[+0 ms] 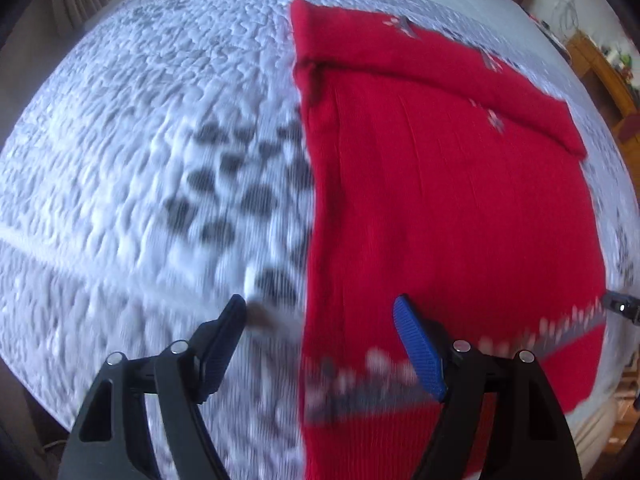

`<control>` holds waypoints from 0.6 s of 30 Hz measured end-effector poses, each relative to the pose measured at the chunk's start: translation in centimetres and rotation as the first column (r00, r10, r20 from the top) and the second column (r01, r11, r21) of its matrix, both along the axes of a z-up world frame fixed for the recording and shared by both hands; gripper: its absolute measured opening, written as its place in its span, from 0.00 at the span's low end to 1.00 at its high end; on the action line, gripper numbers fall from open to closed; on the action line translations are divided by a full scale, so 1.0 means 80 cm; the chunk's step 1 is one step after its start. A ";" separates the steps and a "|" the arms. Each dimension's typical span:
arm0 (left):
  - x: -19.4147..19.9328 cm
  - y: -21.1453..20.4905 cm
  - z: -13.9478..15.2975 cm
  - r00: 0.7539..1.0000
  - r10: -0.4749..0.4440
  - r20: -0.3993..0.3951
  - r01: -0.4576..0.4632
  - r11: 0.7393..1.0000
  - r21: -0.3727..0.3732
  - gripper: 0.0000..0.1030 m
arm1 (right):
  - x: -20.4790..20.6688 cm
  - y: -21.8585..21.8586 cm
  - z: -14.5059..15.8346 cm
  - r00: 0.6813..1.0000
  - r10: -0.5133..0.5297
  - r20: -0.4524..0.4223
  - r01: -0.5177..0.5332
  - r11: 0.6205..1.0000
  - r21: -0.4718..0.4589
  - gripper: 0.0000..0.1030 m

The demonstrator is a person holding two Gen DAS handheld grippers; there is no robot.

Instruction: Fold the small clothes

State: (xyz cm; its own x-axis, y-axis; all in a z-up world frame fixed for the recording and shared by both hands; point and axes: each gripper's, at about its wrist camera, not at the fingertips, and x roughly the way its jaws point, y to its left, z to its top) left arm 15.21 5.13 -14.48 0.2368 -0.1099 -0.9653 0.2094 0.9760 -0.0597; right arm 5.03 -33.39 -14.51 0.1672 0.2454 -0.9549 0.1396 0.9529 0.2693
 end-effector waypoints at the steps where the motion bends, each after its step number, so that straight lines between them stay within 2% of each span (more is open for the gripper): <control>1: -0.014 0.001 0.001 1.000 -0.012 -0.010 0.012 1.000 0.003 0.74 | -0.018 0.006 -0.001 1.000 0.005 0.001 -0.005 1.000 -0.007 0.37; 6: -0.070 0.014 0.002 0.998 -0.004 -0.068 -0.001 0.997 -0.074 0.74 | -0.079 0.013 -0.003 1.000 -0.005 -0.011 0.006 0.997 0.074 0.41; 10: -0.097 0.019 0.002 0.995 0.000 -0.096 -0.013 0.990 -0.140 0.73 | -0.100 0.025 -0.002 1.000 0.025 -0.002 -0.024 0.997 0.071 0.42; 13: -0.106 0.016 -0.002 0.994 -0.008 -0.104 -0.005 0.992 -0.127 0.70 | -0.105 0.027 -0.006 1.000 0.017 -0.004 -0.017 0.995 0.100 0.41; 16: -0.116 0.010 -0.004 0.995 -0.008 -0.099 -0.002 0.994 -0.107 0.53 | -0.107 0.034 -0.008 1.000 0.021 -0.005 -0.021 0.994 0.108 0.26; 18: -0.114 0.013 -0.005 0.995 0.008 -0.102 -0.017 0.996 -0.088 0.34 | -0.118 0.031 -0.007 1.000 0.010 -0.005 -0.009 0.988 0.157 0.09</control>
